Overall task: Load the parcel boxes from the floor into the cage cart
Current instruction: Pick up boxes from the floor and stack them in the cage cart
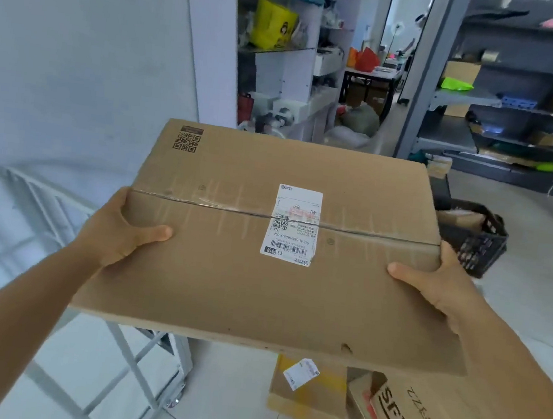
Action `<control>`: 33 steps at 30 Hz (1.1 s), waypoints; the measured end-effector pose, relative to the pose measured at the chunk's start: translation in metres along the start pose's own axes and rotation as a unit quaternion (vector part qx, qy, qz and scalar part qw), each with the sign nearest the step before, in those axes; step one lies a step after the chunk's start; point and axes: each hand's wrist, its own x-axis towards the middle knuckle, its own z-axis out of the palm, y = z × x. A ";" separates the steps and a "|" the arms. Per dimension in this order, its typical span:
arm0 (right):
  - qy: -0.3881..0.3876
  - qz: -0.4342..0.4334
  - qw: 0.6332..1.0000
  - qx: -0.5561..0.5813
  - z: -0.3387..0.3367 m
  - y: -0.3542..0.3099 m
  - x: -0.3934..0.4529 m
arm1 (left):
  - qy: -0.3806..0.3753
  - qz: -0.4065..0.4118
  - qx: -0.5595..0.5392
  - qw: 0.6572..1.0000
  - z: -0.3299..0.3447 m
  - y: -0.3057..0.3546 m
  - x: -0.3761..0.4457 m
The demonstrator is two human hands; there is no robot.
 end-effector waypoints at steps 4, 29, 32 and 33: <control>-0.057 -0.029 0.998 -0.007 0.032 -0.028 0.012 | 0.057 -0.034 0.001 0.998 -0.040 -0.014 -0.024; -0.280 -0.198 0.937 -0.063 0.365 -0.211 -0.050 | 0.317 -0.156 -0.053 0.934 -0.308 -0.176 -0.105; -0.290 -0.201 0.933 -0.066 0.404 -0.224 -0.064 | 0.329 -0.166 -0.057 0.928 -0.334 -0.200 -0.106; -0.297 -0.202 0.931 -0.070 0.416 -0.228 -0.068 | 0.334 -0.168 -0.059 0.925 -0.341 -0.208 -0.108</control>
